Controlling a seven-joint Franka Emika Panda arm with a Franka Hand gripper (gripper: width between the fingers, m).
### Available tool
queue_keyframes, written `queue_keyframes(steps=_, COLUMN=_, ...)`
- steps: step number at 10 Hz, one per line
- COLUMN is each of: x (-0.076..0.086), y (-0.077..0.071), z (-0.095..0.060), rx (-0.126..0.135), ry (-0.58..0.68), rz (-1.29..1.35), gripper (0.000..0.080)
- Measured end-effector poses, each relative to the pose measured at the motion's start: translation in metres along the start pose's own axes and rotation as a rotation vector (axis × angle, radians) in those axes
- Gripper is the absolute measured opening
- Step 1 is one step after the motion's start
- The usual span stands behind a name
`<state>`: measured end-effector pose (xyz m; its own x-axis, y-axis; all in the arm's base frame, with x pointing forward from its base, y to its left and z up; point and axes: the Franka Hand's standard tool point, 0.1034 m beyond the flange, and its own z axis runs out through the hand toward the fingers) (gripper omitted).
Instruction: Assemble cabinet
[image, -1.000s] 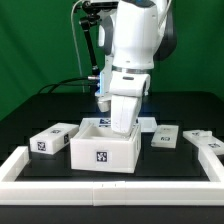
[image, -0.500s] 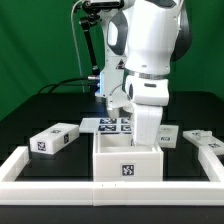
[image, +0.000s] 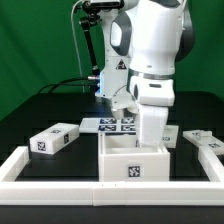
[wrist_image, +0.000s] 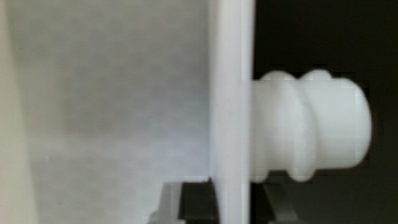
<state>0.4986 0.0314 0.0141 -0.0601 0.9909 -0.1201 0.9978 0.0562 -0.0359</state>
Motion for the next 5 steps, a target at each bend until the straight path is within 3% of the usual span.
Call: queue_keyframes(steps=5, x=0.039, y=0.032, z=-0.006, rx=-0.012, ry=0.010, rz=0.037, gripper=0.0035)
